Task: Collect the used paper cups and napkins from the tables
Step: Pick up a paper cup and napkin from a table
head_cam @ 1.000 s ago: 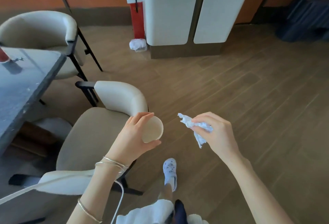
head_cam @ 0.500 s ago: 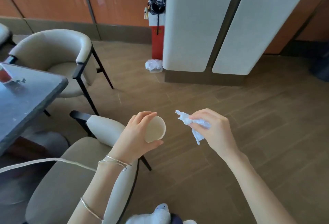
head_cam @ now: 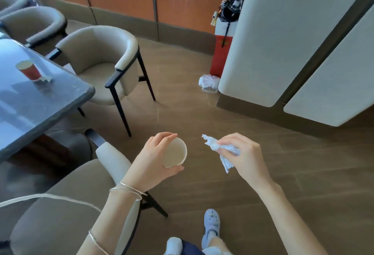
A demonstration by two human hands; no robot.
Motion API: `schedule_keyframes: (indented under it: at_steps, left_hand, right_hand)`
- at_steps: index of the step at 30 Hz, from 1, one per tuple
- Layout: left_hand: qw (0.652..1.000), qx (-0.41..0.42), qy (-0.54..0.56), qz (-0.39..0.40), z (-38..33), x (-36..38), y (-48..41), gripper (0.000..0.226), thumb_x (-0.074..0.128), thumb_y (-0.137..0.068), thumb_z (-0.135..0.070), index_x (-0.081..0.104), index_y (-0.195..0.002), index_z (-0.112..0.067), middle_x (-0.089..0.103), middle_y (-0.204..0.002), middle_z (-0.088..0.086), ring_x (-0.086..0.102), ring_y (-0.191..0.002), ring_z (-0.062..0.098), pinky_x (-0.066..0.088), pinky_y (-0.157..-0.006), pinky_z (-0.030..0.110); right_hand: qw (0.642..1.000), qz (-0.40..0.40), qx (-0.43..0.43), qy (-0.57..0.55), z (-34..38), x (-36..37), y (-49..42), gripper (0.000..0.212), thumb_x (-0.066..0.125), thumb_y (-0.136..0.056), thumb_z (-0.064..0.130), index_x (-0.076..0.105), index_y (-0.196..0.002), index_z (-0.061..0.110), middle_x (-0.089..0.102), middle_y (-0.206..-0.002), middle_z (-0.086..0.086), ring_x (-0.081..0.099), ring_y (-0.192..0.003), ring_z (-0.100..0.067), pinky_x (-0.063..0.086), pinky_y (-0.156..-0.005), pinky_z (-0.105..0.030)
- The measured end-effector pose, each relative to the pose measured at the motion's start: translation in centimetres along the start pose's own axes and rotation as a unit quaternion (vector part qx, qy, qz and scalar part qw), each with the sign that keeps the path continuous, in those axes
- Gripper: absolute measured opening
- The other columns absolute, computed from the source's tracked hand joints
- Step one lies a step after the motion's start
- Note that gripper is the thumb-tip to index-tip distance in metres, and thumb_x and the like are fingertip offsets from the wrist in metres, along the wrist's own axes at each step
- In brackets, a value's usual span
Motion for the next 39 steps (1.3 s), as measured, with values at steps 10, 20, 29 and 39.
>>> schedule_keyframes:
  at_steps: [10, 20, 29, 39]
  left_hand:
    - [0.988, -0.110, -0.020, -0.106, -0.3, 1.7, -11.2, 0.080, 0.081, -0.062, -0.041, 0.045, -0.131, -0.022, 0.046, -0.128, -0.008, 0.044, -0.107, 0.013, 0.043, -0.085, 0.026]
    - [0.960, -0.227, -0.051, -0.156, 7.3, -0.3, -15.9, 0.080, 0.082, -0.062, -0.041, 0.045, -0.130, -0.020, 0.047, -0.127, -0.006, 0.041, -0.106, 0.008, 0.039, -0.084, 0.022]
    - [0.941, -0.256, -0.068, -0.208, 17.1, -8.6, -24.5, 0.080, 0.081, -0.064, -0.041, 0.044, -0.132, -0.021, 0.046, -0.130, -0.005, 0.043, -0.112, 0.013, 0.040, -0.090, 0.025]
    - [0.898, -0.349, -0.081, -0.257, 26.1, -13.9, -25.8, 0.081, 0.081, -0.064, -0.039, 0.043, -0.133, -0.020, 0.046, -0.129, -0.006, 0.038, -0.108, 0.006, 0.040, -0.091, 0.023]
  right_hand:
    - [0.990, 0.097, -0.100, -0.031, -7.6, -2.1, -16.8, 0.007, 0.076, -0.076, 0.017, 0.072, -0.082, 0.019, 0.065, -0.082, 0.007, 0.061, -0.076, -0.007, 0.047, -0.066, -0.015]
    - [0.962, 0.185, -0.180, -0.093, -8.6, 7.3, -28.6, 0.010, 0.077, -0.074, 0.017, 0.072, -0.081, 0.011, 0.066, -0.080, 0.003, 0.061, -0.071, -0.009, 0.049, -0.063, -0.024]
    - [0.945, 0.200, -0.233, -0.115, -5.1, 16.9, -43.7, 0.007, 0.075, -0.075, 0.022, 0.072, -0.079, 0.018, 0.065, -0.079, 0.006, 0.059, -0.072, -0.005, 0.042, -0.065, -0.012]
    - [0.901, 0.275, -0.288, -0.173, 0.1, 30.0, -53.4, 0.010, 0.078, -0.074, 0.016, 0.073, -0.082, 0.012, 0.067, -0.084, 0.002, 0.062, -0.076, -0.006, 0.046, -0.072, -0.012]
Point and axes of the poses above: each hand's wrist, its own y-axis away from the middle knuckle, its own x-axis out of the palm, z = x × y, the point moved 3 cm from there along -y, towards the middle knuckle
